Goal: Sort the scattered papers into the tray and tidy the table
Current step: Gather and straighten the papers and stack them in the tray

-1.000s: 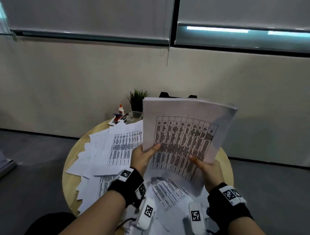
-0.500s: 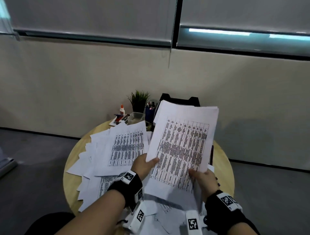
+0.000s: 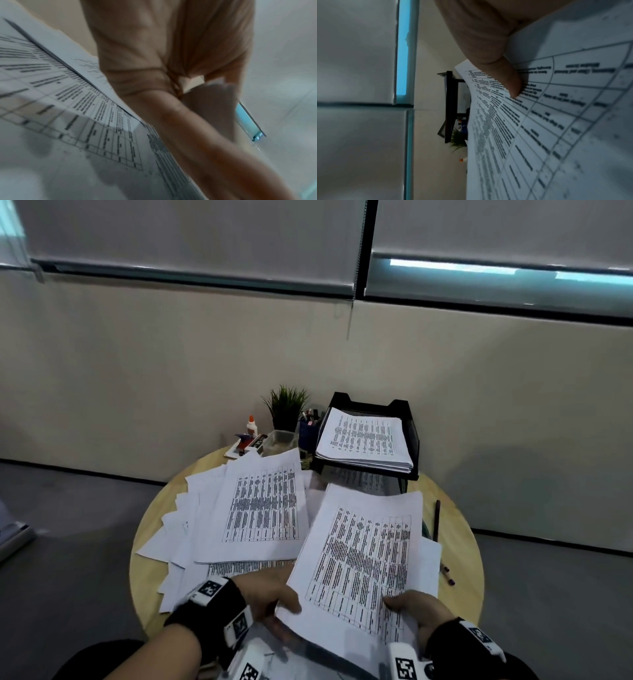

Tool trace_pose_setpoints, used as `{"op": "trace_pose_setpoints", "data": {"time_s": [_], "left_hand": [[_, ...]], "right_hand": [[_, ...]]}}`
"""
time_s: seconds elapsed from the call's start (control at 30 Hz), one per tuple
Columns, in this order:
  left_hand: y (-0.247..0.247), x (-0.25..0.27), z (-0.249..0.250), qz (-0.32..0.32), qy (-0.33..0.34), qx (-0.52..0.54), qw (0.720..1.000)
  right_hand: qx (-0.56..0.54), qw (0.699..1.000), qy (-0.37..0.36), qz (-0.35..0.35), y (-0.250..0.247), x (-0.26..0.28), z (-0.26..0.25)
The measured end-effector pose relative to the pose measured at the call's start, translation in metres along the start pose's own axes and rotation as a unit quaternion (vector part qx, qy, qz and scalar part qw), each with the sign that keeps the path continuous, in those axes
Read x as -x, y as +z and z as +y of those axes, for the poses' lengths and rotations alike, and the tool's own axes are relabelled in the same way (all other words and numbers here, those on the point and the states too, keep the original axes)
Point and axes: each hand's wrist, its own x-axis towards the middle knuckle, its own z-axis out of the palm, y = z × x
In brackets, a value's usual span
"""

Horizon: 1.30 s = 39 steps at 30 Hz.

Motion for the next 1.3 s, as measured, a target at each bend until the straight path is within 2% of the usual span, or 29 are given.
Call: {"op": "trace_pose_setpoints", "data": {"time_s": [0.13,0.23,0.3,0.4,0.47,0.53,0.67,0.8,0.93,1.13,1.3], "left_hand": [[-0.009,0.006,0.002,-0.020,-0.004,0.020,1.000],[-0.018,-0.007,0.008,0.023,0.019,0.065,0.997],[-0.025,-0.019,0.016,0.054,0.034,0.069,0.996],[-0.032,-0.037,0.029,0.077,0.044,0.097,0.991],[-0.035,-0.050,0.038,0.082,0.052,0.131,0.987],[-0.038,-0.065,0.046,0.095,0.064,0.144,0.983],[-0.042,-0.097,0.059,0.137,0.082,0.144,0.977],[-0.050,-0.125,0.078,0.196,0.099,0.138,0.966],[-0.063,-0.153,0.097,0.212,0.119,0.159,0.957],[-0.080,-0.196,0.111,0.245,0.116,0.151,0.951],[-0.086,-0.217,0.115,0.317,0.092,0.111,0.937]], "right_hand": [[0.003,0.998,0.013,-0.058,-0.012,-0.052,-0.003],[-0.012,0.997,-0.040,-0.063,-0.014,-0.054,-0.027],[-0.061,0.991,-0.074,-0.089,-0.016,-0.044,-0.042],[-0.081,0.984,-0.098,-0.128,-0.009,0.009,-0.072],[-0.066,0.978,-0.109,-0.168,-0.015,0.004,-0.079],[-0.059,0.979,-0.090,-0.171,-0.019,0.000,-0.080],[-0.031,0.989,-0.061,-0.130,-0.019,-0.014,-0.085],[-0.113,0.989,-0.071,-0.065,-0.017,-0.041,-0.103],[-0.163,0.983,-0.076,-0.026,-0.017,-0.068,-0.131],[-0.223,0.971,-0.079,-0.027,-0.011,-0.108,-0.157],[-0.238,0.962,-0.129,-0.028,-0.004,-0.124,-0.162]]}}
